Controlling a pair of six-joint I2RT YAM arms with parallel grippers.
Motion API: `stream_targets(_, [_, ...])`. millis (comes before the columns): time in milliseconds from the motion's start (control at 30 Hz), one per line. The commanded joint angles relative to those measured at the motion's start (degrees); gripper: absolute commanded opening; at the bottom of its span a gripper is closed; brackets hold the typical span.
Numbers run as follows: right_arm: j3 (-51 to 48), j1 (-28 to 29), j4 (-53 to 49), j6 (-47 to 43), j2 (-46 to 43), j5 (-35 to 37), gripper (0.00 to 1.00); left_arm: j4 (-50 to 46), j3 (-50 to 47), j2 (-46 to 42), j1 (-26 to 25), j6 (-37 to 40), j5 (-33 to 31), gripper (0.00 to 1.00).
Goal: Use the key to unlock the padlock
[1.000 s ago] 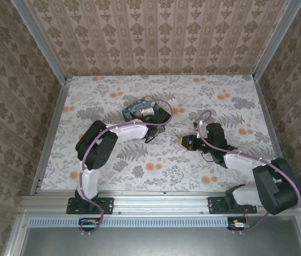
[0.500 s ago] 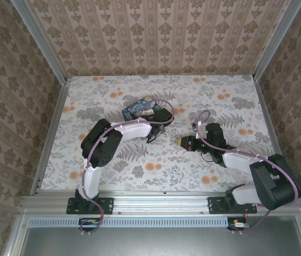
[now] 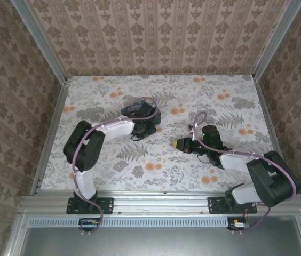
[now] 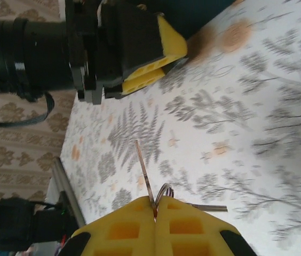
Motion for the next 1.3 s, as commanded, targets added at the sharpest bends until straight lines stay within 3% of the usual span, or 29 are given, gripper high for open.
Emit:
stream_targets(0, [-0.3, 3.4, 6.3, 4.7, 2.2, 5.2, 0.0, 3.3, -1.9, -6.3, 2.2, -1.7, 17.4, 0.14])
stream_targets(200, [1.0, 6.0, 13.5, 6.8, 6.5, 7.6, 0.0, 7.0, -7.2, -12.9, 5.4, -10.1, 28.3, 0.13])
stream_targets(400, [1.8, 8.4, 24.3, 10.5, 10.8, 8.5, 0.0, 10.0, -9.6, -15.4, 6.3, -14.8, 31.8, 0.12])
stream_targets(600, [3.2, 10.7, 22.8, 8.8, 10.8, 10.6, 0.0, 14.7, -12.6, -16.2, 7.1, -20.2, 33.0, 0.11])
stream_targets(1267, [7.6, 10.7, 15.9, 5.9, 10.3, 12.1, 0.0, 16.2, -16.1, -18.9, 8.7, -21.2, 35.2, 0.1])
